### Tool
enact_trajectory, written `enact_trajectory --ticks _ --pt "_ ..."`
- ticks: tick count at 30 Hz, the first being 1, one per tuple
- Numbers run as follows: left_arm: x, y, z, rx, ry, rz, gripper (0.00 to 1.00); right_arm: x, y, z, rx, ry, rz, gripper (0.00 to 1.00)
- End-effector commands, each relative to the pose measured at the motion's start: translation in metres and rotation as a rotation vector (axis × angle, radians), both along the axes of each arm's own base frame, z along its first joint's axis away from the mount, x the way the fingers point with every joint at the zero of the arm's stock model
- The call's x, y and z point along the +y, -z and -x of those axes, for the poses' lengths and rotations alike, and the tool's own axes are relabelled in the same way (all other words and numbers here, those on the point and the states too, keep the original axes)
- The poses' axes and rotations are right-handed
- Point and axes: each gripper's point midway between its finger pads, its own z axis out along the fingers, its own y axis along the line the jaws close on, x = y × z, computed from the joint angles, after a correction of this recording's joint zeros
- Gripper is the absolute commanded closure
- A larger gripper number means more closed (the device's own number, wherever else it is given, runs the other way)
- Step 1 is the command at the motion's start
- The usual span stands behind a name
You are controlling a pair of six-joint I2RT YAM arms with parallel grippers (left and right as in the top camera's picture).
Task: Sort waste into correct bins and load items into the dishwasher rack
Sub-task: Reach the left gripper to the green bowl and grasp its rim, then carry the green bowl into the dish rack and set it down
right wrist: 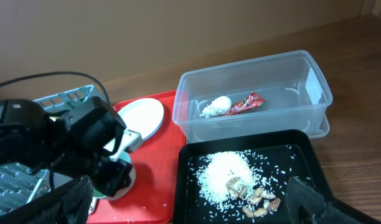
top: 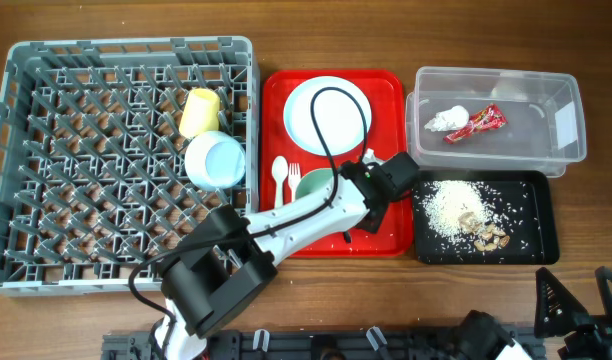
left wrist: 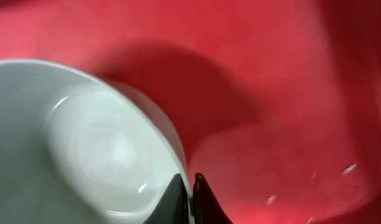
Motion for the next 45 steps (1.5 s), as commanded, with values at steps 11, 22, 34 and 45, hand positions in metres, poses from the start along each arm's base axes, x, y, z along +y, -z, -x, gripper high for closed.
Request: enact_trajectory --ticks 11,22,34,45 --pt "0.052 -0.268 -0.007 0.017 0.049 0.623 0.96 -0.004 -0.001 0.001 -0.012 0.014 -0.013 0.0" --pt "0.127 -0.27 0.019 0.342 0.115 1.13 0.96 -0.004 -0.001 0.001 -0.012 0.014 -0.014 0.0" --pt "0.201 -0.171 0.02 0.335 -0.269 1.409 0.96 -0.004 -0.001 0.001 -0.012 0.014 -0.013 0.0" --pt "0.247 -0.127 0.028 0.246 -0.44 1.361 0.91 -0.004 -0.001 0.001 -0.012 0.014 -0.013 0.0"
